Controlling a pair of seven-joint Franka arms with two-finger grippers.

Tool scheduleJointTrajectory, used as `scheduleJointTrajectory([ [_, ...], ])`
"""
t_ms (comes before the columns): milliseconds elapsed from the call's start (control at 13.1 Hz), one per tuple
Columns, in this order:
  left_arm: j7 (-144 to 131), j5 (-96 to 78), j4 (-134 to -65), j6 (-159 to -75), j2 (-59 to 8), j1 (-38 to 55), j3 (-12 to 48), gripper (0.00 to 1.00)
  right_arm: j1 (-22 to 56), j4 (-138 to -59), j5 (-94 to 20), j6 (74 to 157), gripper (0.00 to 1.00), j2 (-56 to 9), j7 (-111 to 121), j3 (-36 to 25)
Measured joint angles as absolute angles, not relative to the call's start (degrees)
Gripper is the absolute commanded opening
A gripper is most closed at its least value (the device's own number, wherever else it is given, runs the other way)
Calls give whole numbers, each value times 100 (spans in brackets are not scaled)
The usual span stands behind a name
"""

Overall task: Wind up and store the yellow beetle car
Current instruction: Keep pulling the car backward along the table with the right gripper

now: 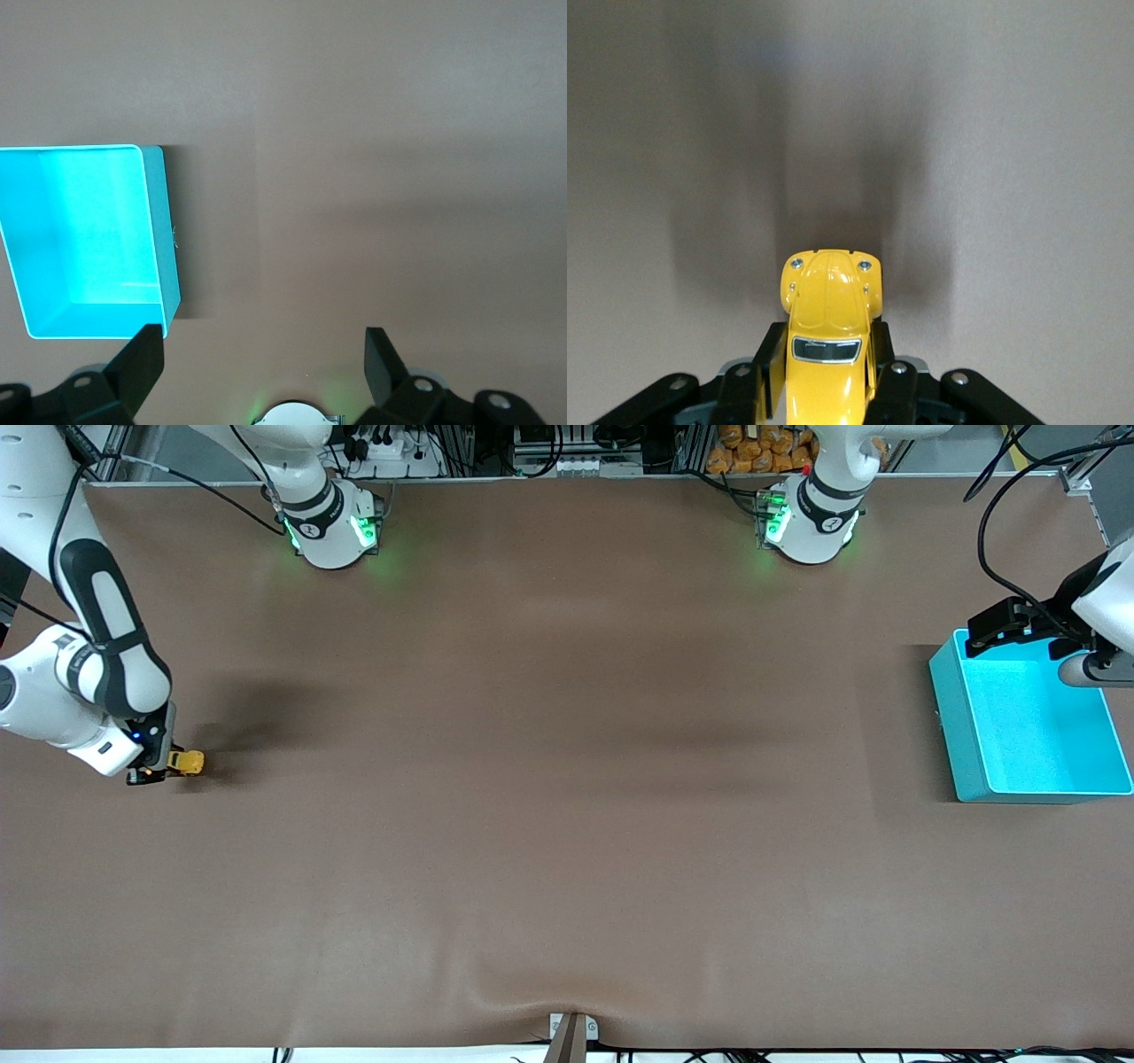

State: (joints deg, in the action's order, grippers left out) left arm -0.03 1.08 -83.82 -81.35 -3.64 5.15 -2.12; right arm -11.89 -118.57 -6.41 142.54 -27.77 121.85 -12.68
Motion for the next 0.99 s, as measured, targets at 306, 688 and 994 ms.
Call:
scheduleJointTrajectory([
  [306, -3, 108, -8382, -8135, -364, 515, -211, 100, -1329, -11682, -641, 14183, 31, -2878, 12350, -1277],
  [688, -3, 108, -8382, -8135, -364, 515, -212, 100, -1430, -11611, -641, 14190, 31, -2922, 12544, -1276],
  [994, -3, 108, -8382, -8136, -364, 515, -212, 100, -1486, -11558, -641, 14191, 31, -2958, 12594, -1277],
])
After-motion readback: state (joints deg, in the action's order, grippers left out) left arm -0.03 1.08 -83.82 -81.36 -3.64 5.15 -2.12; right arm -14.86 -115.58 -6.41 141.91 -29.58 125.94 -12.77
